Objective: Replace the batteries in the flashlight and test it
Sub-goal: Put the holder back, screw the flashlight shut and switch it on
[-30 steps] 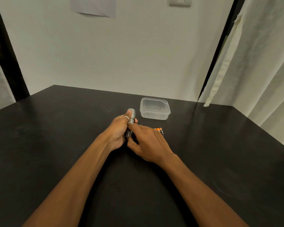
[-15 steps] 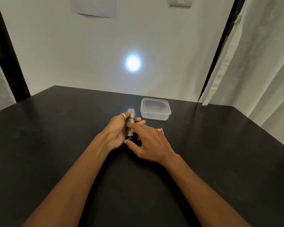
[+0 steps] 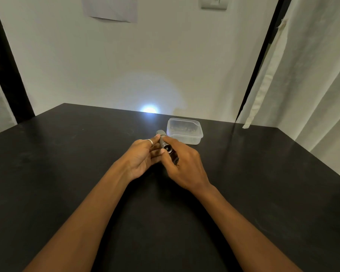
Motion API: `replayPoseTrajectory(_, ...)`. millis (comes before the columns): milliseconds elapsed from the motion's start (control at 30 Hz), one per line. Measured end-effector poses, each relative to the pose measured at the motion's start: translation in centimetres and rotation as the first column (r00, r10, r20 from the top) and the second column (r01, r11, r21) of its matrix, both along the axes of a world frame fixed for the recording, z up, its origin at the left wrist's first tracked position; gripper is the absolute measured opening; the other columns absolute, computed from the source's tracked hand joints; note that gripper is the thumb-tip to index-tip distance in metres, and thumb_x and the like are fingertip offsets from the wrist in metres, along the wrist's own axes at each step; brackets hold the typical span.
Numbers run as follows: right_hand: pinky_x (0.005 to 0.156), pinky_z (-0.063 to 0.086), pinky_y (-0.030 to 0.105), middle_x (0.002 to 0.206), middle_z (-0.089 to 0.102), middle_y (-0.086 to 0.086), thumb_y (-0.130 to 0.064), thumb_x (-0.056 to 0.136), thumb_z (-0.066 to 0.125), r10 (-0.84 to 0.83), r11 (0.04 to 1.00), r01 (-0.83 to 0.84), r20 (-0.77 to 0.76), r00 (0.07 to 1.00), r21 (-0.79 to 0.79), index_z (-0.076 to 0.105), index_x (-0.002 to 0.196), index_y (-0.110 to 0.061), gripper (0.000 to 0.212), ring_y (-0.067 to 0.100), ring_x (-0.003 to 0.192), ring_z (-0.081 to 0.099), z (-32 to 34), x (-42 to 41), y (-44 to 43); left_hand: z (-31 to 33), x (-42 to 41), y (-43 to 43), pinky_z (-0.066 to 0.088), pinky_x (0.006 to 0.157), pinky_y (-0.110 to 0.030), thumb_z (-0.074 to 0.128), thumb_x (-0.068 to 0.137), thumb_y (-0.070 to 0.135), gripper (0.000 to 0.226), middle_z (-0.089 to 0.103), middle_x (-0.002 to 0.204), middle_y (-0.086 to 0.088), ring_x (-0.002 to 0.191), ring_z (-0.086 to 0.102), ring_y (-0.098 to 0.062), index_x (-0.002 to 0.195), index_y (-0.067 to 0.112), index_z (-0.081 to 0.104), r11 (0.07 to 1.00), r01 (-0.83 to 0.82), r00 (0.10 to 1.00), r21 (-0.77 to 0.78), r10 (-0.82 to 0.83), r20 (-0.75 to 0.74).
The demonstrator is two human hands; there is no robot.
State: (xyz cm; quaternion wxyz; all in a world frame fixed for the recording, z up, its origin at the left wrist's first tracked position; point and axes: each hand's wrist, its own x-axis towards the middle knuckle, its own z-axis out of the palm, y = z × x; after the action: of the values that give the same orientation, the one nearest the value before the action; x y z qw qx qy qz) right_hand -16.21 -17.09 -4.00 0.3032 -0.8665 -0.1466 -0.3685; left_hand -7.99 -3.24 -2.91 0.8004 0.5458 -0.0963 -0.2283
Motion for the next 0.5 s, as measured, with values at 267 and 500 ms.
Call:
replayPoseTrajectory(267, 0.076, 0.059, 0.032, 0.119, 0.068, 0.004, -0.028, 0.096, 0.067, 0.073, 0.977, -0.082, -0.051, 0.996, -0.196, 0.059, 0.142, -0.018, 0.047, 0.012, 0.081, 0.064, -0.39, 0.30, -0.01, 0.56, -0.26, -0.02, 0.062, 0.088, -0.041, 0.057, 0.103, 0.030, 0.040, 0.072, 0.120, -0.020, 0.101, 0.071, -0.025, 0.127, -0.003, 0.062, 0.992, -0.024, 0.996, -0.120, 0.013, -0.084)
replayPoseTrajectory(500, 0.083, 0.056, 0.036, 0.114, 0.068, 0.005, -0.021, 0.098, 0.060, 0.107, 0.965, -0.133, -0.124, 0.987, -0.227, 0.059, 0.144, -0.015, 0.046, 0.017, 0.091, 0.064, -0.35, 0.37, -0.08, 0.58, -0.39, 0.19, 0.064, 0.076, -0.035, 0.059, 0.102, 0.021, 0.036, 0.075, 0.112, -0.021, 0.097, 0.075, -0.025, 0.125, -0.007, 0.061, 0.989, -0.047, 0.992, -0.138, 0.029, -0.127)
